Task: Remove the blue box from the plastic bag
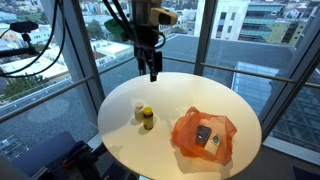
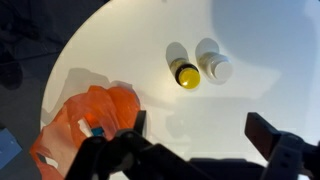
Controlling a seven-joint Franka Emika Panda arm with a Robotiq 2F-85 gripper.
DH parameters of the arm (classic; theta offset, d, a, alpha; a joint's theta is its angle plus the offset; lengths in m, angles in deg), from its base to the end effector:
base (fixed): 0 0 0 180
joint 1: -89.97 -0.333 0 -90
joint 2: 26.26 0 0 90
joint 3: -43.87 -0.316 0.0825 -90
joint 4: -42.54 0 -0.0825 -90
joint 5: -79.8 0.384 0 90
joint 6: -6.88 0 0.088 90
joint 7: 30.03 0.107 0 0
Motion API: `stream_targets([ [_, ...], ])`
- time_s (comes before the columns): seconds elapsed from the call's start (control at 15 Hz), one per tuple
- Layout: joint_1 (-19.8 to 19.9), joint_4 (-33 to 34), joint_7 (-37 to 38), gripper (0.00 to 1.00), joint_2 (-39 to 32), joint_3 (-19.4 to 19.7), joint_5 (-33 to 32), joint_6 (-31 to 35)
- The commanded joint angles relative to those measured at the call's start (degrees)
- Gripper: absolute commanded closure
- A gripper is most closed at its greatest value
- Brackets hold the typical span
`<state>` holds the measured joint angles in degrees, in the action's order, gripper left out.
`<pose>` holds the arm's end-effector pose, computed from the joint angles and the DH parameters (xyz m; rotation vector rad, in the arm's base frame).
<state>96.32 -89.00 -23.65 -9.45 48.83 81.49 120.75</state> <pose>0.4486 -0.0895 0.4649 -3.0503 0.4876 0.0217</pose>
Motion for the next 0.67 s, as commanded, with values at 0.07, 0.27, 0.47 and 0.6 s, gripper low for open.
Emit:
stream_targets([
  [0.07,2.29,5.43,-0.09,0.0,-5.75,3.43,1.53,2.05],
  [0.27,3.88,8.24,1.63,0.0,-9.15,4.85,0.7,3.88],
  [0.47,5.13,10.5,3.07,0.0,-12.34,5.88,0.09,5.84],
  [0.6,5.72,11.86,3.97,0.0,-14.37,6.5,0.11,7.11],
])
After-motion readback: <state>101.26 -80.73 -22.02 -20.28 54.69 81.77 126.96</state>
